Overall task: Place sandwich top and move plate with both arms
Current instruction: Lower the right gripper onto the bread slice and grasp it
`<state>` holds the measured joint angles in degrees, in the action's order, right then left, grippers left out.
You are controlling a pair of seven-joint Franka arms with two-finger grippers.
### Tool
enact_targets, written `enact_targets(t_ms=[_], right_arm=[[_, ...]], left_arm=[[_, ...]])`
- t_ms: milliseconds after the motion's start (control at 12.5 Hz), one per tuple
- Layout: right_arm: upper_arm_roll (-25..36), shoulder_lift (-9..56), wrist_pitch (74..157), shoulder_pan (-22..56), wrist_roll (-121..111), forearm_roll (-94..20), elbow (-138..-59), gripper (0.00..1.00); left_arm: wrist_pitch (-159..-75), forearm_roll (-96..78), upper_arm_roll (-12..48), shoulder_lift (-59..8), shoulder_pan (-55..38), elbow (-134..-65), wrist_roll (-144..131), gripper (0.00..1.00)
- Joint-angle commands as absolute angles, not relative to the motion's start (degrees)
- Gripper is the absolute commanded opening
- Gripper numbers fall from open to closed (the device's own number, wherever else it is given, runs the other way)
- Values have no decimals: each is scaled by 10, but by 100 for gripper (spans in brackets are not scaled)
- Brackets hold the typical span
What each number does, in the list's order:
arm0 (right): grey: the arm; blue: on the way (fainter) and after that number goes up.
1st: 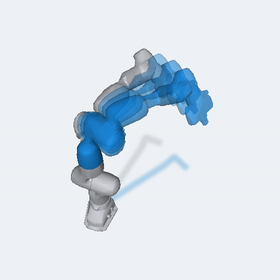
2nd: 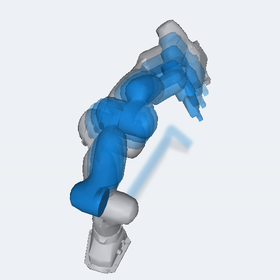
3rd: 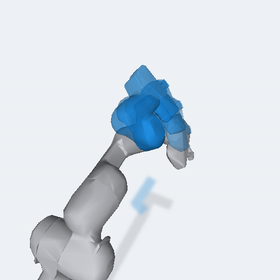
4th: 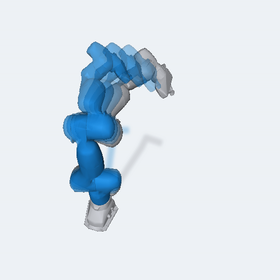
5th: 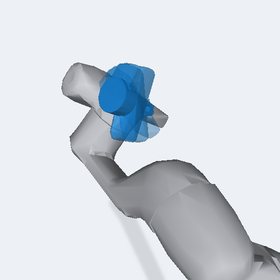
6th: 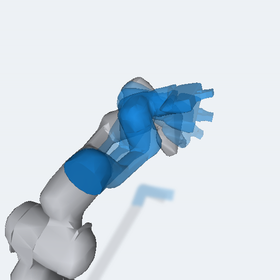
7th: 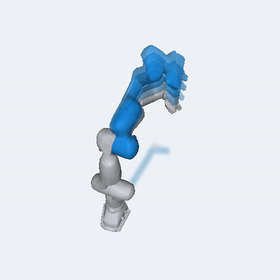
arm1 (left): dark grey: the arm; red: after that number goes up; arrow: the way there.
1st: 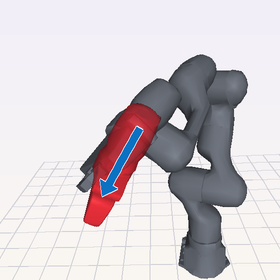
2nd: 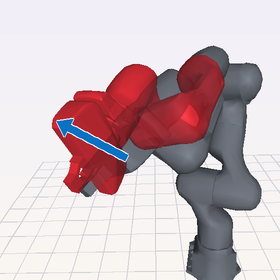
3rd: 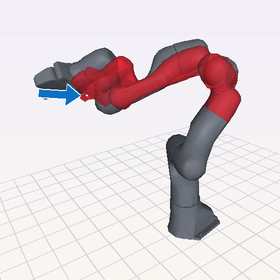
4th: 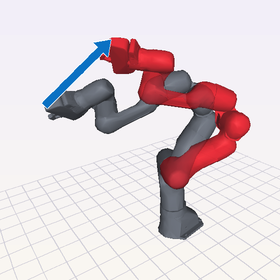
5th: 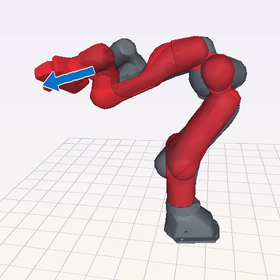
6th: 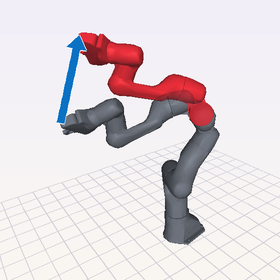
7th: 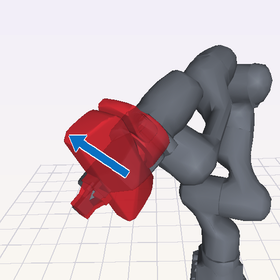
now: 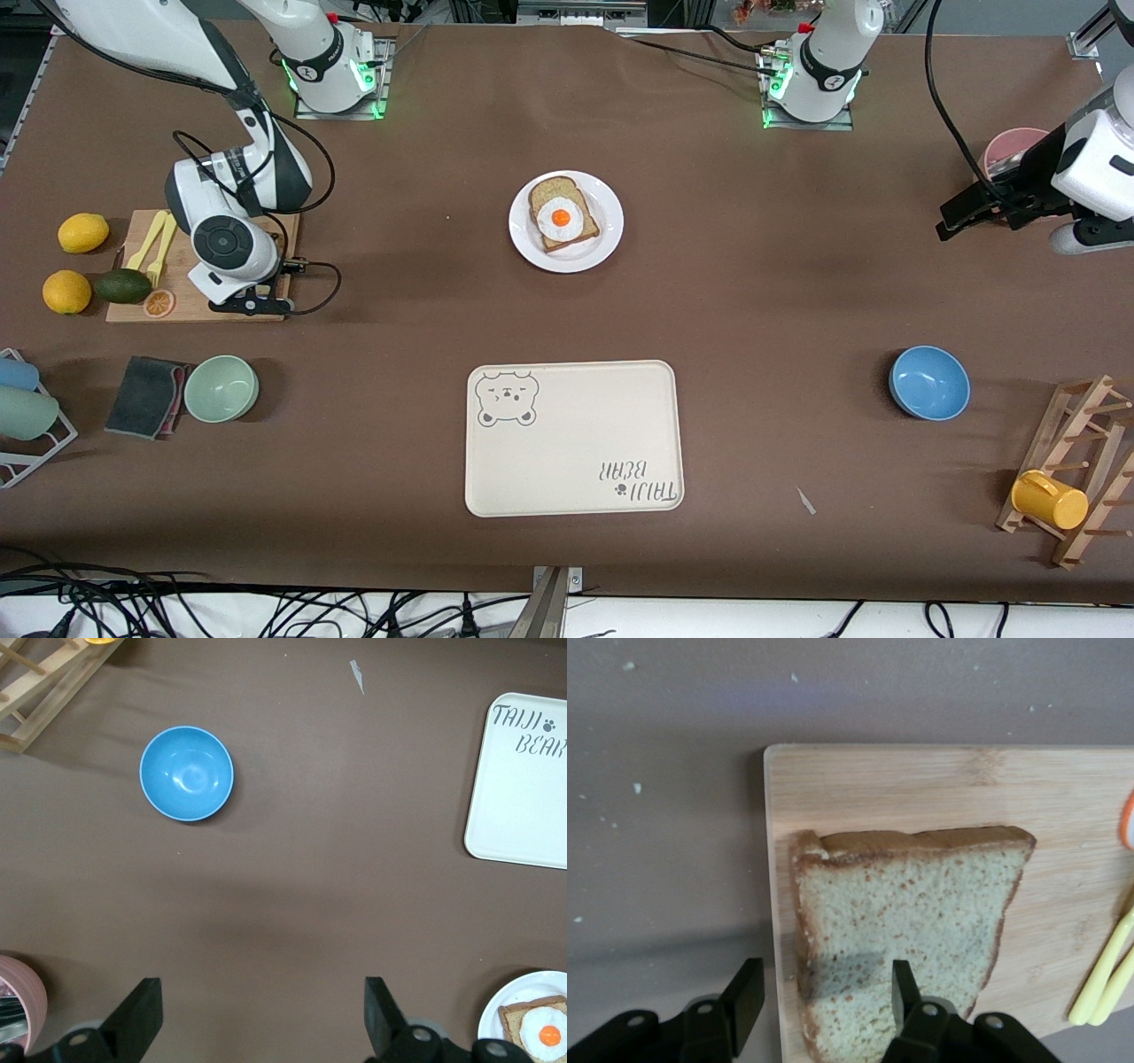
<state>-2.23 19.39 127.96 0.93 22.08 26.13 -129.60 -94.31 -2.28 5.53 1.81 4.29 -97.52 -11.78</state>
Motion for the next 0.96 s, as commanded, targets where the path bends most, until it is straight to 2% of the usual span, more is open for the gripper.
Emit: enact_targets(t_ms=[0,561,721,881], right_arm=[[-23,201,1277,8,238,278,-1293,64],[-23,200,1275,8,238,279,-1294,28],[-23,200,1274,8,239,279,-1293,0],[-23,196,1271,10,238,279,-1291,0]], left_arm=[[-935,-24,56,16,41,-969,-120,100],[-935,-29,57,9,35,-947,-120,100],[-934,-27,57,8,33,-943,-118,100],[-935,-29,57,8,33,-937,-120,100]])
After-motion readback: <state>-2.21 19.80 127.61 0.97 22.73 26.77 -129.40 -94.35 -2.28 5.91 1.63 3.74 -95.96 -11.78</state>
